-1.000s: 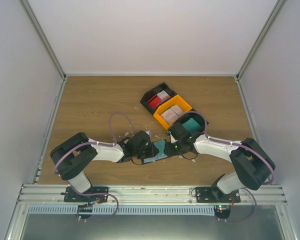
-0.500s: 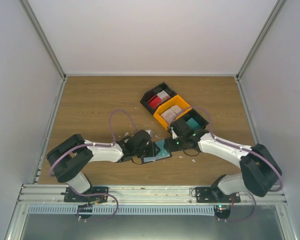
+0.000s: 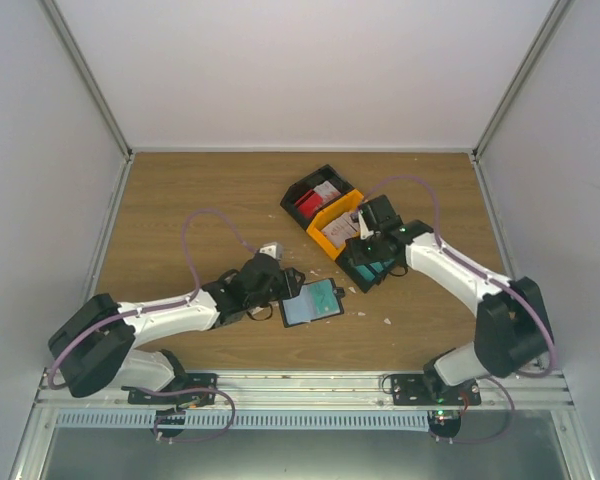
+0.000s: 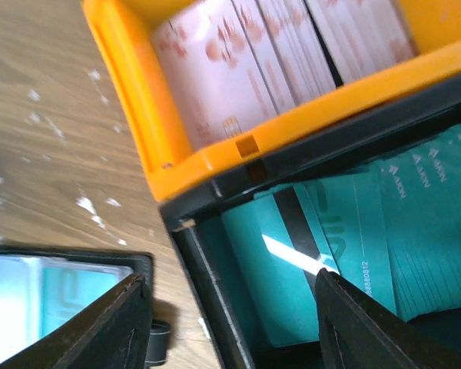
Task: Put the credit cards into the card holder
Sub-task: Insert the credit card into the card holder.
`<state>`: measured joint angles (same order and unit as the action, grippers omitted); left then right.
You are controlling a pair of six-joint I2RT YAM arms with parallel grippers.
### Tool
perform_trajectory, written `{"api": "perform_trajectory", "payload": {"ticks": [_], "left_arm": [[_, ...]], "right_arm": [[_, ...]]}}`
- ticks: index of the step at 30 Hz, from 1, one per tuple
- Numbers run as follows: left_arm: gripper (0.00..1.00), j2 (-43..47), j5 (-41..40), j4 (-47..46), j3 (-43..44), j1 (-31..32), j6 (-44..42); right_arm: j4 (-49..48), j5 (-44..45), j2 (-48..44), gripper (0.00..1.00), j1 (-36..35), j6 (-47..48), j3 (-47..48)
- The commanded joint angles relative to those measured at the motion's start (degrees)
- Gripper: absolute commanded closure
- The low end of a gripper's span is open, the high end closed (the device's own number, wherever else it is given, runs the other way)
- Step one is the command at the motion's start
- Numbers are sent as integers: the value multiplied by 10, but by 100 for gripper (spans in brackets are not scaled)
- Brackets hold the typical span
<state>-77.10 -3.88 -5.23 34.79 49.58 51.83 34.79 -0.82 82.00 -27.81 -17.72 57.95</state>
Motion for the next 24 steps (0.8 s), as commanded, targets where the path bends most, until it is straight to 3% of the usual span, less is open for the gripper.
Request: {"api": "perform_trajectory", "payload": {"ticks": [1, 4, 8, 10, 16, 24], "left_arm": [[49, 27, -4, -17, -34, -22, -11], [49, 34, 23, -37, -49, -32, -16], [51, 28, 67, -63, -50, -38, -23], [52, 18, 89, -80, -43, -42, -27], [55, -63, 165, -138, 1, -45, -20], [57, -173, 191, -159, 78, -48, 0]], "right_arm": [[52, 26, 58, 40, 4, 44, 22], [65, 54, 88, 43, 5, 39, 40], [81, 85, 122, 58, 15, 32, 61], [85, 87, 141, 61, 21, 33, 68], [83, 59, 178, 58, 36, 43, 84], [78, 12, 214, 53, 47, 62, 88]]}}
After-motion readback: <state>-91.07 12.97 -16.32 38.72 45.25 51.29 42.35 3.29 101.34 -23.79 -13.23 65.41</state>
